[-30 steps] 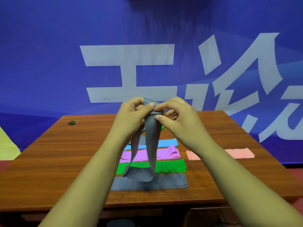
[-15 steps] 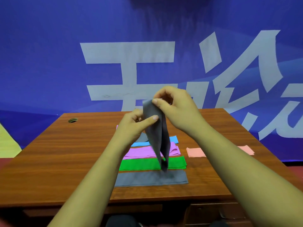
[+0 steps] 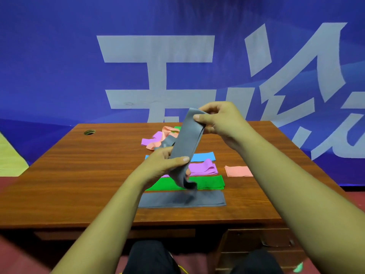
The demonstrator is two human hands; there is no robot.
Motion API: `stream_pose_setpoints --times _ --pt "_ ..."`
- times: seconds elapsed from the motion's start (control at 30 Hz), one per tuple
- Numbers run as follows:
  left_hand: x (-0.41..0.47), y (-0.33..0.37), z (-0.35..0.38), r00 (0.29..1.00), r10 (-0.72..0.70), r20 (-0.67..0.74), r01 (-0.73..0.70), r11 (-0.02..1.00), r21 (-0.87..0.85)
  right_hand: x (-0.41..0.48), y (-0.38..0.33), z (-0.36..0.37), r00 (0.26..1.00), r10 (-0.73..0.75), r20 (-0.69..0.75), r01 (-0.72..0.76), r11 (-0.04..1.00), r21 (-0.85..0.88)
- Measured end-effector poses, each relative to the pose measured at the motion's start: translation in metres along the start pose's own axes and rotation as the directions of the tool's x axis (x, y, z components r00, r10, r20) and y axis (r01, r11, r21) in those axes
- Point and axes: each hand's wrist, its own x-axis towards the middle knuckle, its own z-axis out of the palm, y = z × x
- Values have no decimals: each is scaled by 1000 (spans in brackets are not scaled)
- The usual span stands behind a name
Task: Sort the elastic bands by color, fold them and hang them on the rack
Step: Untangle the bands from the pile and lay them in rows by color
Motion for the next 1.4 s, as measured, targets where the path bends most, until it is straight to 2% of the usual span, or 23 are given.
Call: stream_pose_setpoints --times 0.13,0.23,0.33,0.47,0.57,0.67,0.73,0.8,0.87,0.97,1.03,1.1,1.17,1.3,1.4 --pt "-9 -19 -12 993 -100 70 92 990 105 1 19 -4 989 77 -129 -61 991 122" --pt "-16 -27 -22 986 -144 90 129 979 155 -3 39 -5 980 130 -153 -108 983 148" --pt "-23 -37 -35 970 -213 116 191 966 176 -10 59 -9 959 191 -208 -130 953 275" --pt "-36 -49 -52 961 -270 66 249 942 227 -22 89 -16 921 275 -275 -176 925 336" --pt "-43 -59 -64 960 -276 49 264 950 168 -37 114 -16 887 358 -293 -234 893 384" --pt "-49 -62 -68 940 -329 91 325 944 60 -52 138 -12 856 434 -281 -283 848 448" --pt "-50 -66 -71 938 -343 53 336 936 103 -60 152 -11 826 469 -312 -288 828 480" --pt "-49 -75 -76 941 -337 -43 339 937 82 -65 164 -10 795 504 -337 -319 820 475" --pt "-48 -87 -82 933 -326 -154 331 944 8 -70 176 -9 775 530 -344 -376 824 423" --pt "-51 -99 -85 905 -347 -244 349 936 -39 -75 190 -6 769 524 -365 -417 845 334" --pt "-53 -105 -87 890 -311 -334 353 933 70 -77 198 -4 768 497 -404 -437 868 238" --pt "-51 -112 -90 862 -211 -461 344 912 226 -77 206 -5 788 415 -455 -450 893 35" --pt "-50 -118 -91 839 -125 -530 352 867 352 -76 211 -3 839 315 -444 -431 883 -187" --pt "-51 -132 -85 821 -28 -570 414 718 560 -80 218 4 900 170 -401 -351 829 -436" --pt "-54 -143 -78 827 34 -561 399 667 629 -88 226 8 934 79 -348 -266 803 -533"
